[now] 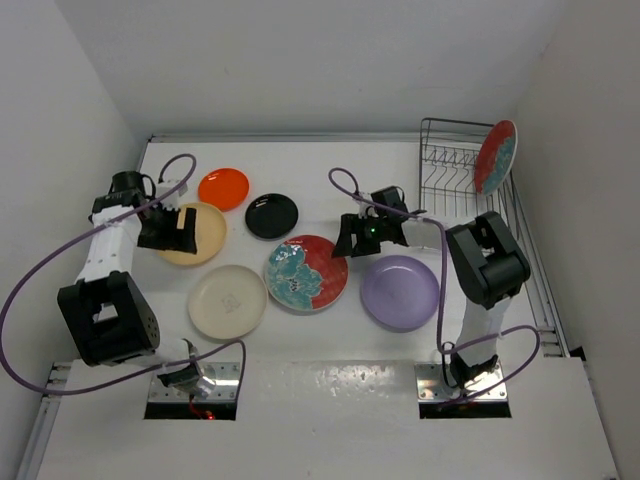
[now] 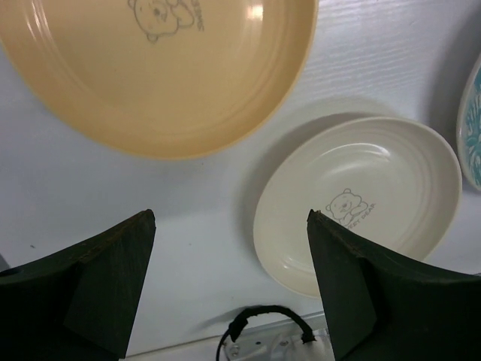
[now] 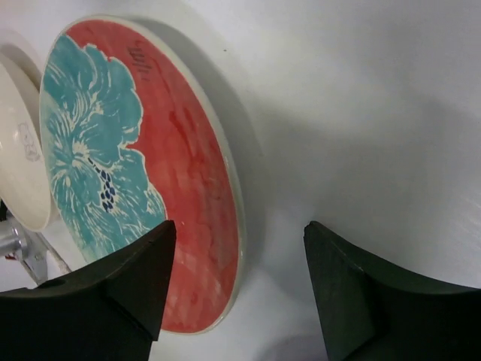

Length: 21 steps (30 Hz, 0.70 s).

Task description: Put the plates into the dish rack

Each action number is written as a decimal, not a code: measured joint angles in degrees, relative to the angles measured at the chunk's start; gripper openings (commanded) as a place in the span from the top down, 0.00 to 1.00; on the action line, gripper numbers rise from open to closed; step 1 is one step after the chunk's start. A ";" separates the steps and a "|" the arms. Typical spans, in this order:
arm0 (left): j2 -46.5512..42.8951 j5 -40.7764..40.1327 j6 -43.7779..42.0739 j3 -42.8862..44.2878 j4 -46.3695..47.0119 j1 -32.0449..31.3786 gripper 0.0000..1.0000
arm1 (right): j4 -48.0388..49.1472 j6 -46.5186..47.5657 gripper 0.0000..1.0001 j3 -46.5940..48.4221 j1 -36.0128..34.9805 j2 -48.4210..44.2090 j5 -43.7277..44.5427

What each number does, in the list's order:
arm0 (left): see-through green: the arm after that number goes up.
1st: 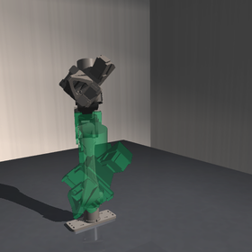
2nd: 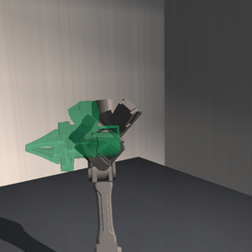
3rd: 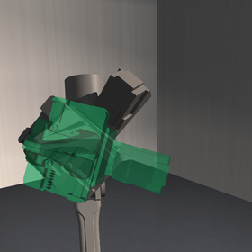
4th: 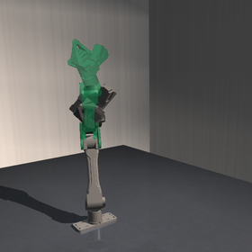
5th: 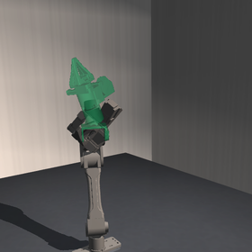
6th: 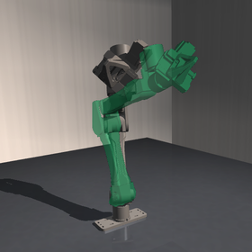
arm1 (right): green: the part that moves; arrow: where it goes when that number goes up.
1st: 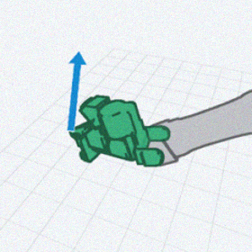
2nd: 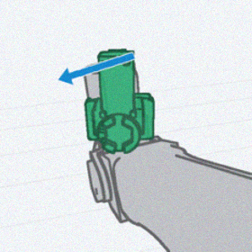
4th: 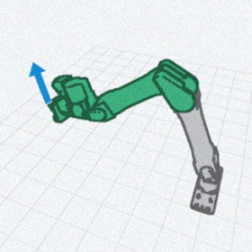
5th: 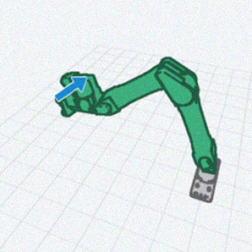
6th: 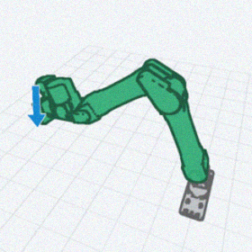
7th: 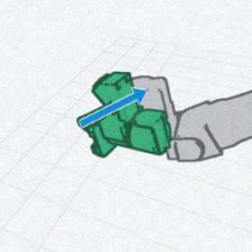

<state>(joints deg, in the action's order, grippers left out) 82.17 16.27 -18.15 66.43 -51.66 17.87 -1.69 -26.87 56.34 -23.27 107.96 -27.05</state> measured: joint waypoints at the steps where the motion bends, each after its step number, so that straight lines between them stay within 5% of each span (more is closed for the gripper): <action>1: -0.11 0.31 0.76 -1.14 0.33 0.90 0.13 | 0.61 -0.15 0.36 -0.24 -0.11 0.24 -1.18; 9: -0.17 1.20 3.82 -4.59 2.91 3.61 0.13 | 4.28 -0.26 0.65 -0.28 -2.38 3.61 -6.82; 14: -0.17 1.81 3.87 -4.46 4.35 3.61 0.13 | 4.76 -1.49 1.00 -0.42 -1.70 5.73 -9.81; 21: -0.13 3.13 3.39 -2.93 5.73 3.02 0.13 | -0.85 -0.24 1.00 0.68 -0.20 3.45 -12.46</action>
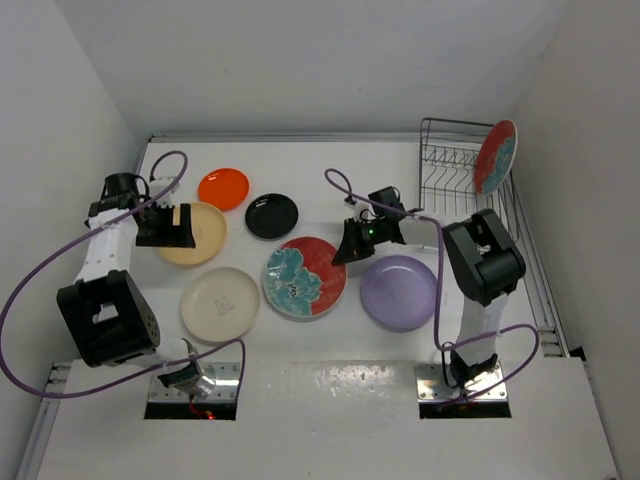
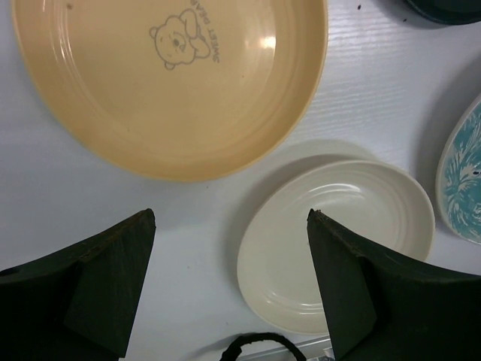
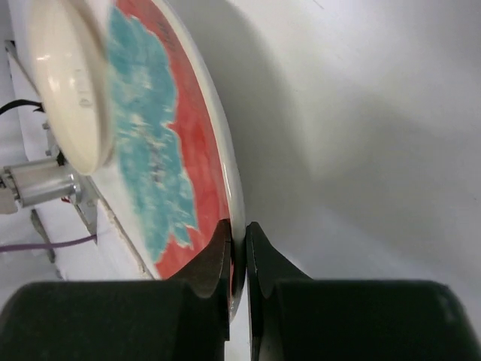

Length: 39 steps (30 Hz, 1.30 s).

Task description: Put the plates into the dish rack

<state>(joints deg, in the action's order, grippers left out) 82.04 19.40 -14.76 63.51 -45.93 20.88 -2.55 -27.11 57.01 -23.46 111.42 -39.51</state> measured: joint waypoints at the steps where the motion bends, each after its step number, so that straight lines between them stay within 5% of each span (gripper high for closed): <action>1: 0.04 0.09 -0.22 0.46 0.07 -0.37 0.13 | -1.62 0.70 1.00 0.74 0.07 -1.42 0.17; 9: 1.25 1.27 -1.70 4.13 0.70 -6.05 0.13 | -10.21 5.66 1.00 13.40 3.21 -13.38 7.10; 18: 5.55 1.81 -2.14 8.68 1.40 -7.91 0.13 | -16.70 7.56 1.00 33.77 20.24 -18.40 19.56; 28: 12.33 1.60 -2.84 14.05 2.38 -11.58 0.15 | -17.97 24.94 1.00 43.50 34.05 -15.34 58.03; 39: 16.44 1.55 -2.95 15.19 2.34 -11.96 0.15 | -13.03 33.51 1.00 45.09 35.12 -2.75 62.36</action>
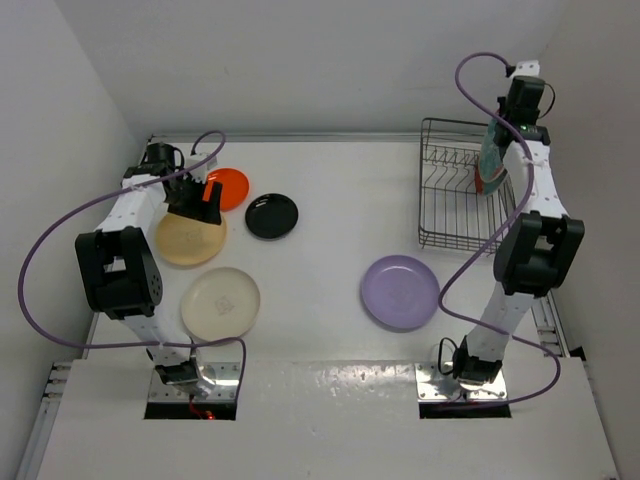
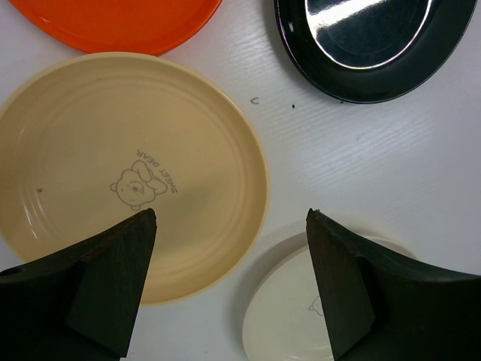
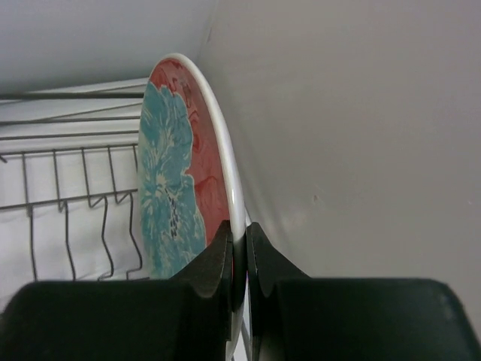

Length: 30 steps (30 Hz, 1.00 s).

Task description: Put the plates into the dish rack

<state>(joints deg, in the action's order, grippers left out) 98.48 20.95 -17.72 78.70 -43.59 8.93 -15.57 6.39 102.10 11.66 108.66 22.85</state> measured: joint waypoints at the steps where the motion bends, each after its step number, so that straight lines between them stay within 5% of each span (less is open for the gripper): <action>1: 0.04 0.00 0.00 0.00 0.02 0.00 0.15 | 0.63 1.07 1.00 -0.02 -0.26 0.74 0.42; 16: 0.04 -0.07 -0.02 0.02 0.02 0.00 0.15 | 12.15 11.54 1.00 -6.75 -5.77 3.58 3.04; 30: 0.04 -1.07 -0.26 0.02 -0.04 0.00 0.15 | 17.14 3.45 1.00 -15.26 2.45 0.81 -17.20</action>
<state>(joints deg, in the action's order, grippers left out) 98.52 19.88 -17.98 78.72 -43.64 8.93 1.56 9.85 86.85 14.11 109.47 5.65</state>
